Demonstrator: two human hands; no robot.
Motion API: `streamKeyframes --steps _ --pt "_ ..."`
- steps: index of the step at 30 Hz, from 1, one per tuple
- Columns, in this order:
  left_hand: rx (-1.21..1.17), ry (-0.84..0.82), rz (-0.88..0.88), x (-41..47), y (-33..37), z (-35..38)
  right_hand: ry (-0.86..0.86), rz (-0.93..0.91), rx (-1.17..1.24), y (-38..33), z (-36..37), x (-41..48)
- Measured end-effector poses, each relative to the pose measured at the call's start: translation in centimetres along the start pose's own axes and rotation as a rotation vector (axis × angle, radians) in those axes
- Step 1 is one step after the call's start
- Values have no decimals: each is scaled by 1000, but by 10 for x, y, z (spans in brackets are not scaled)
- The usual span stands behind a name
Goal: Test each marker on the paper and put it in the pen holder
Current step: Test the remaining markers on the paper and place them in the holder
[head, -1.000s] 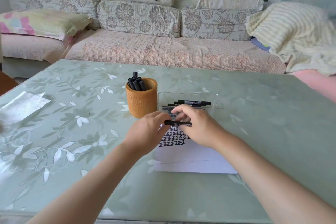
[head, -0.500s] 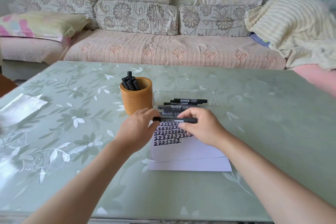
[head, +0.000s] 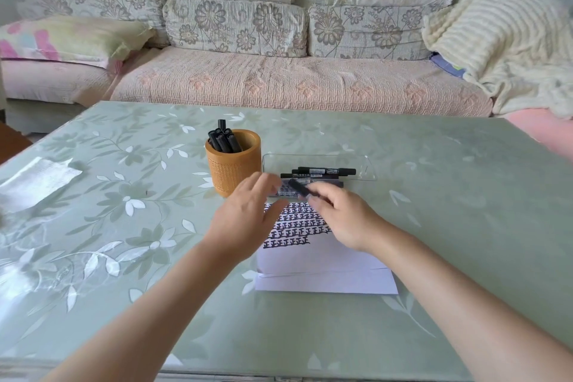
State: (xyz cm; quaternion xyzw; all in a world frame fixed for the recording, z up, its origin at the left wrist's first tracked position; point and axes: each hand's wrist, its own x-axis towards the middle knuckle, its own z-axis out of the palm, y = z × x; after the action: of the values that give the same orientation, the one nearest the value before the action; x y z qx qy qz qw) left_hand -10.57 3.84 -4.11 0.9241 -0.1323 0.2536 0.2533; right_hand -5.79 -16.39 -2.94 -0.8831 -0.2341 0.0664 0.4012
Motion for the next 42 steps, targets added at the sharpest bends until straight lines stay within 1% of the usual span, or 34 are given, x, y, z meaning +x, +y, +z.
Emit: streamKeyframes --steps 2,4,7,11,13,17,19,21,23,24,25,27,30,31,32,33,35,37,39,40,42 --pt "30 -20 52 1 0 0 -74 -5 -118 1 -1 -5" --pt "70 -86 125 0 0 1 -116 -10 -164 -2 -1 -9" --pt "72 -162 131 -3 0 4 -154 -24 -227 -4 -1 -11" --pt "138 -158 211 -4 0 5 -172 -108 -337 0 -3 -11" --pt "148 -179 205 -4 1 6 -146 -153 -381 2 -3 -12" --pt "109 -219 112 -2 5 3 -31 -244 -395 6 0 -10" --pt "72 -236 64 0 6 1 35 -328 -441 6 1 -9" --pt "23 -294 -17 2 5 0 103 -436 -537 8 -1 -8" --pt "-51 -354 -84 3 5 -1 164 -503 -600 7 -2 -7" --pt "-87 -361 -90 4 4 -2 181 -520 -613 6 -3 -7" --pt "-109 -354 -72 4 3 -3 189 -524 -617 5 -4 -8" --pt "-82 -322 9 4 -1 -3 162 -464 -596 2 -1 -10" --pt "52 -260 178 4 -9 -5 -2 -218 -394 -3 1 -12" --pt "76 -246 213 4 -10 -7 -36 -164 -314 -3 0 -11" --pt "81 -242 224 4 -11 -9 -46 -151 -263 -4 0 -11" --pt "73 -245 217 4 -12 -10 -42 -169 -255 -5 0 -11" --pt "28 -273 157 3 -10 -11 17 -285 -357 -4 0 -10" --pt "-42 -347 50 1 -9 -10 89 -422 -515 -1 -1 -9" --pt "-119 -449 -95 -1 -10 -11 108 -507 -585 5 -3 -6" --pt "-123 -467 -136 -3 -13 -12 110 -521 -576 8 -5 -5" --pt "-88 -430 -157 -6 -24 -14 119 -468 -517 12 -10 -5"
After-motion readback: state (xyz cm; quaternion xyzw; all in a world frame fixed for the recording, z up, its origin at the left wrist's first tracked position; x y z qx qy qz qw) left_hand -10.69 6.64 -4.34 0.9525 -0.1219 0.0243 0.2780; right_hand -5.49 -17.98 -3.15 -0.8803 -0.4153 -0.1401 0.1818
